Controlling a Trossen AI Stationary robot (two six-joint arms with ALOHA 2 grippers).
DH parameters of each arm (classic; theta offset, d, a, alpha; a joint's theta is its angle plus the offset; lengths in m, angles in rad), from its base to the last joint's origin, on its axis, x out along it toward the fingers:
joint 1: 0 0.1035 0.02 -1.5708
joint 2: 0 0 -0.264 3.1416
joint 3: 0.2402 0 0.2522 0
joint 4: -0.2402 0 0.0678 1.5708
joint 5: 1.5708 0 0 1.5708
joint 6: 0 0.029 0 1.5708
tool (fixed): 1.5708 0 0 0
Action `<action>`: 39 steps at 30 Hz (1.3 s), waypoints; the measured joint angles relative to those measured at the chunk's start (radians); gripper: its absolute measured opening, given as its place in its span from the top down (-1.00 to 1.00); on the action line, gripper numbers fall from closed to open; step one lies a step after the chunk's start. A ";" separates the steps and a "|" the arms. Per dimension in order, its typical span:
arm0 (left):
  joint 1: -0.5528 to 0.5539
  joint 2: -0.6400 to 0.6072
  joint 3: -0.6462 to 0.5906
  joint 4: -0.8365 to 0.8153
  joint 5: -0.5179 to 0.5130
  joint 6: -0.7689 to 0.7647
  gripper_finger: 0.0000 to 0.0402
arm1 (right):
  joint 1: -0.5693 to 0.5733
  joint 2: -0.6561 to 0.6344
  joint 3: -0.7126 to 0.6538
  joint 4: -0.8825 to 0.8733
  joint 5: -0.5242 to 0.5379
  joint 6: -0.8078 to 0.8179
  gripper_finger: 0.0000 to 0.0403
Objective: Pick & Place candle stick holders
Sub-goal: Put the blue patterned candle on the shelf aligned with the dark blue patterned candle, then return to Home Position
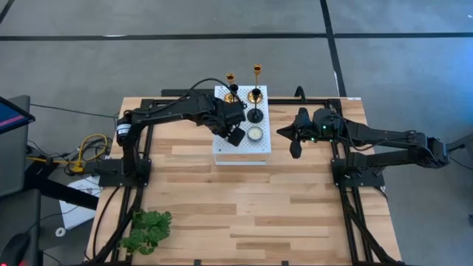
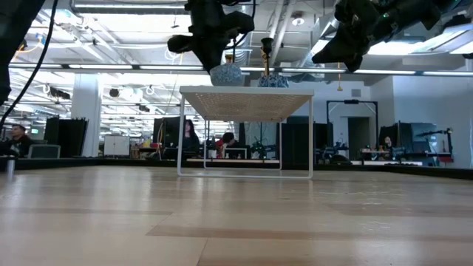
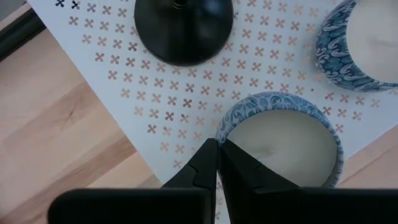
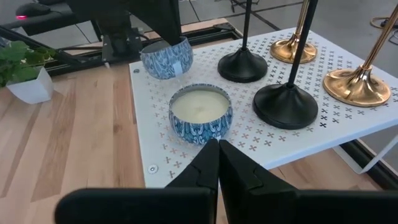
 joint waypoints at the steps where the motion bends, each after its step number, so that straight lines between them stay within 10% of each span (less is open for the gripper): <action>1: 0.000 0.000 0.000 0.001 0.000 0.000 0.92 | 0.000 0.000 0.000 0.000 0.000 0.000 1.00; 23: -0.017 -0.036 -0.002 0.016 0.020 0.011 0.62 | 0.000 0.000 0.000 -0.005 -0.004 0.000 1.00; 39: -0.261 -0.324 -0.001 0.078 -0.308 0.191 0.62 | 0.000 0.000 0.000 -0.003 -0.004 0.000 1.00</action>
